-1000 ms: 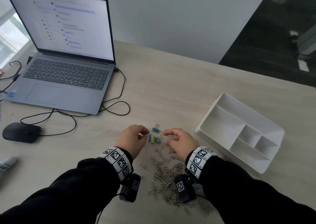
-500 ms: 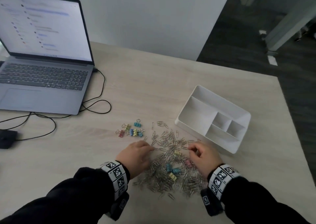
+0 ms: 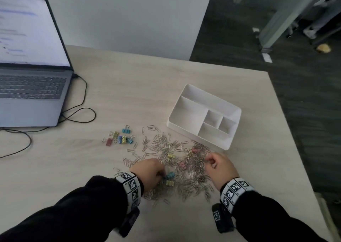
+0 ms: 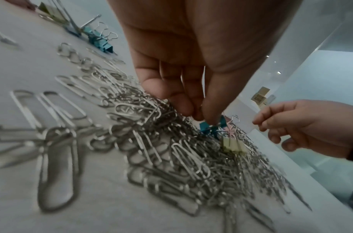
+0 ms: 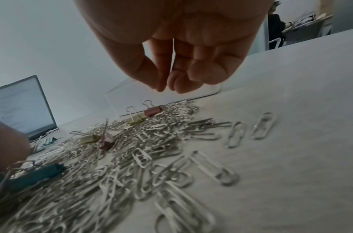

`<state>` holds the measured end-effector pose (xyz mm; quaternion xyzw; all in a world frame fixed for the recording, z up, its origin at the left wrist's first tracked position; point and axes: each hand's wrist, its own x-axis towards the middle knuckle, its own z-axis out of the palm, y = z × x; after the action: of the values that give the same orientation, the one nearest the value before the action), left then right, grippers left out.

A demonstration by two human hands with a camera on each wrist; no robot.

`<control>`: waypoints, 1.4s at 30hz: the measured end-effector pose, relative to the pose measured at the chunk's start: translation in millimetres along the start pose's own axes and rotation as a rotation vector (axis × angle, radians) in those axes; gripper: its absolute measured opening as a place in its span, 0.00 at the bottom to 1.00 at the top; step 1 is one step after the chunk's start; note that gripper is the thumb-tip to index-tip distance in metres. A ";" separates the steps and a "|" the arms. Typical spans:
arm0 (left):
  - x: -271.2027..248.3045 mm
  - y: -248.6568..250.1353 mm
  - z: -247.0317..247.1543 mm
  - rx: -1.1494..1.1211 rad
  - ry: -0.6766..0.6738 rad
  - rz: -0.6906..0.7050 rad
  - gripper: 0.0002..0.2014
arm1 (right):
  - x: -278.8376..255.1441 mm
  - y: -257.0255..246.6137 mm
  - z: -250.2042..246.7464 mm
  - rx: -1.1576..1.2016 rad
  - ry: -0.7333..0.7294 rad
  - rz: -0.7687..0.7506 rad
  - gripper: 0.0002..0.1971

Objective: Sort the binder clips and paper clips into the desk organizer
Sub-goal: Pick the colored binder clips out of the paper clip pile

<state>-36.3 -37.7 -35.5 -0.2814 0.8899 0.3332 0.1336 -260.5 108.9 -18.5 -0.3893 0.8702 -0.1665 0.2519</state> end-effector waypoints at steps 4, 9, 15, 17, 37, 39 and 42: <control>-1.9 4.1 -8.1 -0.229 0.115 -0.112 0.02 | 1.3 7.0 -4.0 0.015 0.001 -0.026 0.10; 9.8 5.4 -19.4 -0.497 0.300 -0.320 0.07 | 22.6 -5.4 1.9 -0.036 -0.051 -0.110 0.13; 19.4 16.1 -28.0 -0.578 0.329 -0.332 0.07 | 38.0 -17.4 13.4 -0.038 -0.071 -0.132 0.06; 22.9 19.0 -27.1 -0.543 0.328 -0.335 0.03 | 36.8 -15.1 13.0 -0.025 -0.061 -0.128 0.03; 41.1 17.9 -22.6 -0.470 0.367 -0.328 0.04 | 52.9 -25.0 20.7 0.126 -0.149 0.013 0.03; 38.7 15.6 -25.6 -0.595 0.362 -0.415 0.06 | 51.8 -26.6 18.3 0.114 -0.141 0.005 0.02; 34.9 15.9 -27.7 -0.887 0.304 -0.497 0.06 | 44.1 -33.9 11.7 0.225 -0.156 0.007 0.03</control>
<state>-75.2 -60.7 -21.6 -0.5585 0.5792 0.5914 -0.0538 -258.9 52.5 -25.2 -0.3673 0.8251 -0.2316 0.3616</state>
